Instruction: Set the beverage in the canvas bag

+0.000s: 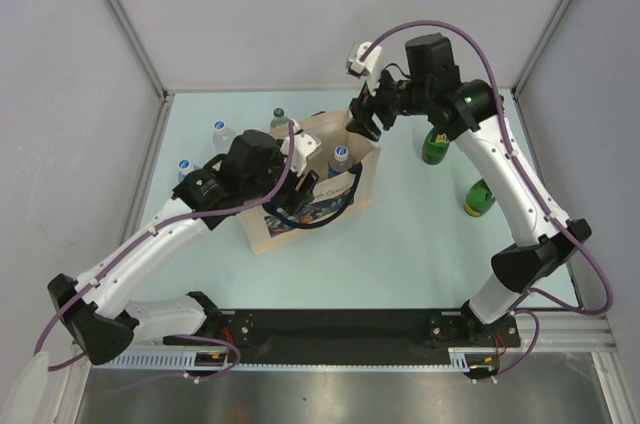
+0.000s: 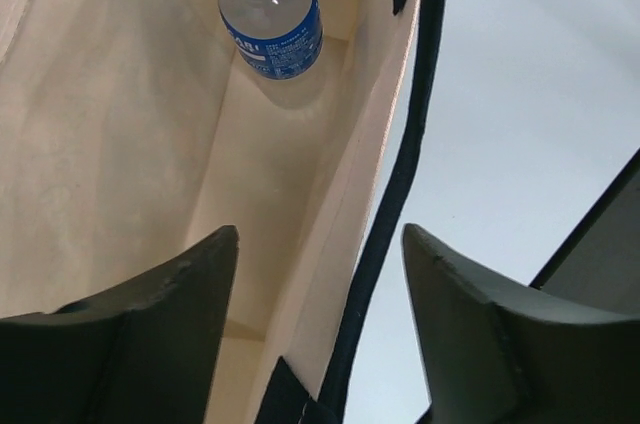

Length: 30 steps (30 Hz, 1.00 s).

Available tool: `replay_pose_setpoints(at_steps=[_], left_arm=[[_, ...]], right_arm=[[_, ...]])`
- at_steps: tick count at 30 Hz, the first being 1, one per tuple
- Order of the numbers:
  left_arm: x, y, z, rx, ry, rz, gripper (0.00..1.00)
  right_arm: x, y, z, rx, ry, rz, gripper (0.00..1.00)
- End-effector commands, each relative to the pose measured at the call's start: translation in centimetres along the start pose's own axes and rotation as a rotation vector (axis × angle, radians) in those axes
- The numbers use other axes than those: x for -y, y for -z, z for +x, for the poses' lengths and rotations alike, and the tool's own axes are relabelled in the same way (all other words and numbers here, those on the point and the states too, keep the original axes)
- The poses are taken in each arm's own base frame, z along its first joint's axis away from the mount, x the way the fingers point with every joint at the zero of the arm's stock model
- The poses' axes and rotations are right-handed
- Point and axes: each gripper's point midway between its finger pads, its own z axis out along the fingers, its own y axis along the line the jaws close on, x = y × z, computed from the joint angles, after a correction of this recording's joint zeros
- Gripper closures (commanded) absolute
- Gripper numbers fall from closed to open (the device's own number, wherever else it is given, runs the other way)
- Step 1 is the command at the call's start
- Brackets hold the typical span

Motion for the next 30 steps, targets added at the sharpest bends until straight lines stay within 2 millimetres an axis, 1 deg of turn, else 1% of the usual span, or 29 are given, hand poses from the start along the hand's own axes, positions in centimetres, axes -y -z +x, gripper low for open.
replay_pose_setpoints(at_steps=[1, 2, 3, 4, 5, 6, 8, 9, 12, 15, 16, 17, 18, 19, 21, 22, 24, 25, 26, 27, 29, 30], left_arm=[[0.5, 0.2, -2.0, 0.038, -0.016, 0.018, 0.33], [0.5, 0.0, -1.9, 0.03, -0.014, 0.019, 0.36], [0.6, 0.1, -1.9, 0.032, -0.009, 0.026, 0.45], [0.7, 0.1, -1.8, 0.025, -0.006, 0.03, 0.48], [0.8, 0.0, -1.6, 0.019, -0.004, 0.034, 0.51], [0.9, 0.0, -1.7, 0.02, 0.002, 0.04, 0.59], [1.1, 0.0, -1.6, 0.019, 0.007, 0.048, 0.67], [1.2, 0.1, -1.7, 0.022, 0.014, 0.051, 0.74], [1.4, 0.3, -1.8, 0.029, 0.023, 0.061, 0.82], [1.6, 0.5, -1.8, 0.034, 0.033, 0.068, 0.86], [1.7, 0.7, -1.9, 0.037, 0.034, 0.071, 0.87], [1.8, 0.8, -2.0, 0.044, 0.033, 0.08, 0.88], [1.9, 0.8, -2.1, 0.047, 0.038, 0.086, 0.92], [2.1, 1.0, -2.4, 0.06, 0.038, 0.092, 0.95], [2.6, 1.2, -2.5, 0.068, 0.041, 0.121, 0.99], [2.8, 1.2, -2.6, 0.075, 0.04, 0.133, 0.99], [3.1, 1.4, -2.8, 0.083, 0.042, 0.146, 1.0], [3.1, 1.4, -2.8, 0.086, 0.041, 0.147, 1.0], [3.1, 1.5, -2.9, 0.088, 0.043, 0.149, 1.0], [3.1, 1.5, -2.9, 0.089, 0.044, 0.149, 1.0], [3.3, 1.9, -3.2, 0.106, 0.044, 0.155, 1.0], [3.4, 2.1, -3.5, 0.117, 0.043, 0.159, 1.0]], right_arm=[[2.1, 2.3, 0.6, 0.04, -0.219, 0.131, 0.26], [2.1, 1.8, 2.3, 0.009, -0.272, 0.145, 0.24], [2.8, 1.9, 2.9, 0.002, -0.294, 0.184, 0.23], [2.6, 2.1, 3.3, -0.001, -0.317, 0.185, 0.23], [2.2, 1.6, 4.5, -0.027, -0.344, 0.177, 0.23], [2.3, 1.5, 4.8, -0.029, -0.359, 0.189, 0.22], [1.8, 0.9, 6.1, -0.057, -0.387, 0.18, 0.21], [2.0, 0.7, 6.6, -0.068, -0.398, 0.194, 0.21], [2.2, -0.3, 7.8, -0.105, -0.433, 0.198, 0.24], [2.1, -1.2, 8.6, -0.132, -0.448, 0.193, 0.31], [2.1, -1.3, 8.7, -0.137, -0.445, 0.191, 0.36], [2.0, -1.6, 8.8, -0.144, -0.442, 0.191, 0.39], [2.2, -1.7, 9.1, -0.152, -0.441, 0.203, 0.43], [2.2, -1.9, 9.3, -0.16, -0.442, 0.206, 0.5], [2.3, -2.1, 9.5, -0.168, -0.437, 0.213, 0.57], [2.2, -2.2, 9.7, -0.172, -0.433, 0.214, 0.63], [2.4, -2.3, 10.1, -0.188, -0.431, 0.22, 0.7], [2.4, -2.3, 10.2, -0.193, -0.431, 0.223, 0.77], [2.5, -2.3, 10.3, -0.195, -0.428, 0.231, 0.8], [2.6, -2.2, 10.3, -0.195, -0.424, 0.234, 0.87], [2.8, -1.9, 10.0, -0.187, -0.412, 0.246, 0.92], [2.8, -1.9, 9.9, -0.185, -0.407, 0.247, 0.98]])
